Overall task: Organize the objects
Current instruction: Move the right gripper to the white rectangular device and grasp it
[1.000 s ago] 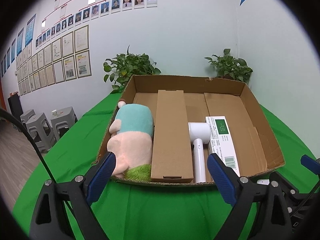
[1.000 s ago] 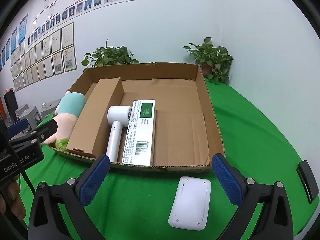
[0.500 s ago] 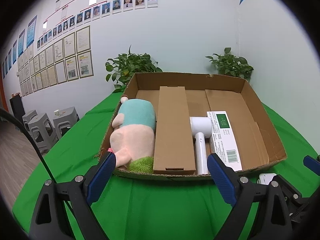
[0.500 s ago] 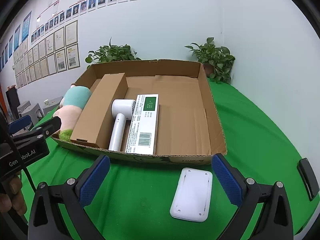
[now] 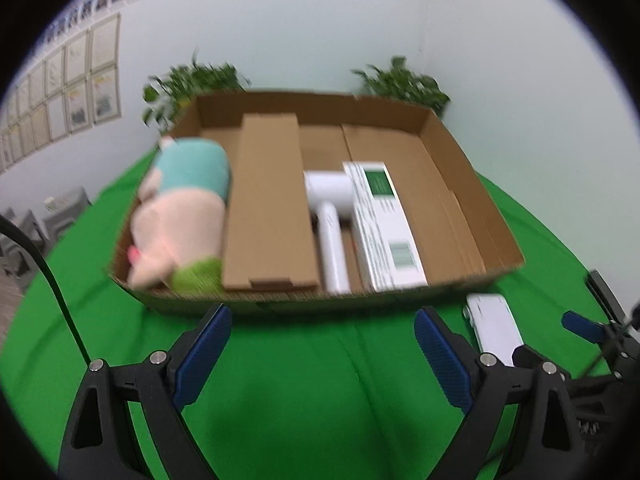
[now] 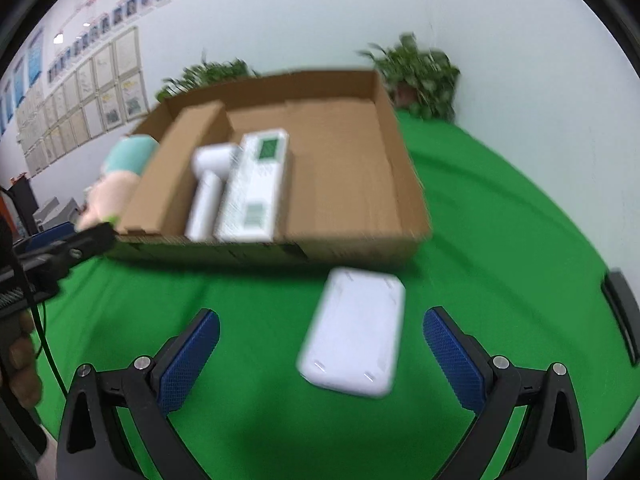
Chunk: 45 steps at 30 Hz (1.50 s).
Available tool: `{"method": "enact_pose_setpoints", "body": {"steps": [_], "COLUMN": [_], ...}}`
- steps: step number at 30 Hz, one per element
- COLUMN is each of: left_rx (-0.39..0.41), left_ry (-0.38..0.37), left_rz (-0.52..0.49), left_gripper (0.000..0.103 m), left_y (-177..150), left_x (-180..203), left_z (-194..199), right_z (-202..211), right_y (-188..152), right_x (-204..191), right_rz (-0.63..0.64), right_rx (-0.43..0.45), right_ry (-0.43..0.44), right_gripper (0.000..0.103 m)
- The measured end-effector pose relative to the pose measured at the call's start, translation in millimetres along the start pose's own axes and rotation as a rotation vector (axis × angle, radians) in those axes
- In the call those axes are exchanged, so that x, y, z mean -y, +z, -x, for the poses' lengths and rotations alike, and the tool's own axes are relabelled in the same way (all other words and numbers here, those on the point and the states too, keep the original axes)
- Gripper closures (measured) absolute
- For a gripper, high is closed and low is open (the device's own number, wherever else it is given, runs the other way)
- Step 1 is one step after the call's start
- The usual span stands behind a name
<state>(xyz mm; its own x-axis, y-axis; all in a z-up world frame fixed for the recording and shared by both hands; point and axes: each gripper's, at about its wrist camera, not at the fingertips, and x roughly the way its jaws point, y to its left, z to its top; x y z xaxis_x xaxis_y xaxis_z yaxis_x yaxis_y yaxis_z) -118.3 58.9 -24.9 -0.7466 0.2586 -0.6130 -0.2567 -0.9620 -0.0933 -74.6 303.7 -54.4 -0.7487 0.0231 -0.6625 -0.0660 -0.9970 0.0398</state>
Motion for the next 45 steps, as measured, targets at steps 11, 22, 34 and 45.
{"method": "enact_pose_setpoints", "body": {"steps": [11,22,34,45], "left_rx": [-0.139,-0.158,-0.334,-0.430], "left_ry": [-0.075,-0.198,-0.631,-0.704], "left_rz": [0.025,0.054,0.206,0.304], "left_gripper": [0.010,0.010,0.011,0.028], "left_y": [-22,-22,-39,-47], "left_x": [6,3,24,30], "left_z": [-26,-21,-48,-74], "right_z": [-42,-44,-2,-13], "right_y": [-29,-31,-50,-46], "right_x": [23,-6,-35,-42], "right_rz": [-0.041,0.107,0.192,0.187], "right_rx": [-0.198,-0.208,-0.147,-0.175], "right_ry": [0.063,0.080,0.248,0.242], "right_gripper": [0.001,0.034,0.001,0.006]}}
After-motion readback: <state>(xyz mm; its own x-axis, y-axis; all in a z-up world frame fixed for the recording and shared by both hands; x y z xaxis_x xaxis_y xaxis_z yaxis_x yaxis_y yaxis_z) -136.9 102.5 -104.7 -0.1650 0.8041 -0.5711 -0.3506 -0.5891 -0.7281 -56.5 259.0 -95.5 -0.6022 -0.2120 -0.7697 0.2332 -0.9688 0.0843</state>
